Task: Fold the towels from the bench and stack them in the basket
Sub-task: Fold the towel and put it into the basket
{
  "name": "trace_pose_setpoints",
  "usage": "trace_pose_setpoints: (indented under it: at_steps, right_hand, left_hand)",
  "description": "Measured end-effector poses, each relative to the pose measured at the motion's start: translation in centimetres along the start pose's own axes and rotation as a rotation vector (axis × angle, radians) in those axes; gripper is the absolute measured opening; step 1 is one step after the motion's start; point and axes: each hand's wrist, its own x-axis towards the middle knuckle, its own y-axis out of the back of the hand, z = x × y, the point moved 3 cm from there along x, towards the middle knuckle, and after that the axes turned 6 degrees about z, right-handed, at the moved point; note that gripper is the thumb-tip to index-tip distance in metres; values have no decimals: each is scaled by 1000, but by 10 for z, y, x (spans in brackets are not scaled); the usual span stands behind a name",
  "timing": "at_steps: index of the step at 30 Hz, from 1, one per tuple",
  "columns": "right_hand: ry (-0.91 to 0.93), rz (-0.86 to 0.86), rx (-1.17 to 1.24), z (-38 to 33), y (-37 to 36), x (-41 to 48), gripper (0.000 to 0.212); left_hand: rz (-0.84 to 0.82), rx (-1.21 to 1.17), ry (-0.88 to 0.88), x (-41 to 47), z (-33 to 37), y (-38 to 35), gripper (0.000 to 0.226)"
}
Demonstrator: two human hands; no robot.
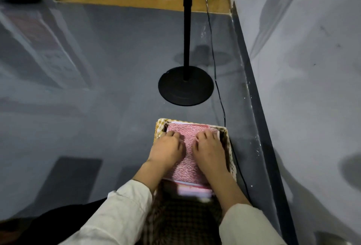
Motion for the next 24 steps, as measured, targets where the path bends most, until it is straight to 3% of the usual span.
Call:
trace_pose_setpoints:
  at_steps: [5,11,18,24]
  right_hand:
    - [122,4,81,-70,26,7,25]
    - [408,-3,177,-231,45,-3,28]
    - [868,-152,303,-446,48,-97,28]
    - [1246,-336,363,-568,50,-243,28]
  left_hand:
    - [137,-29,95,-34,-37,61,28]
    - [303,109,324,-130,-148,163,28]
    - [469,255,746,-339,-271,250,27]
    - [483,329,1215,-545,-303,263,30]
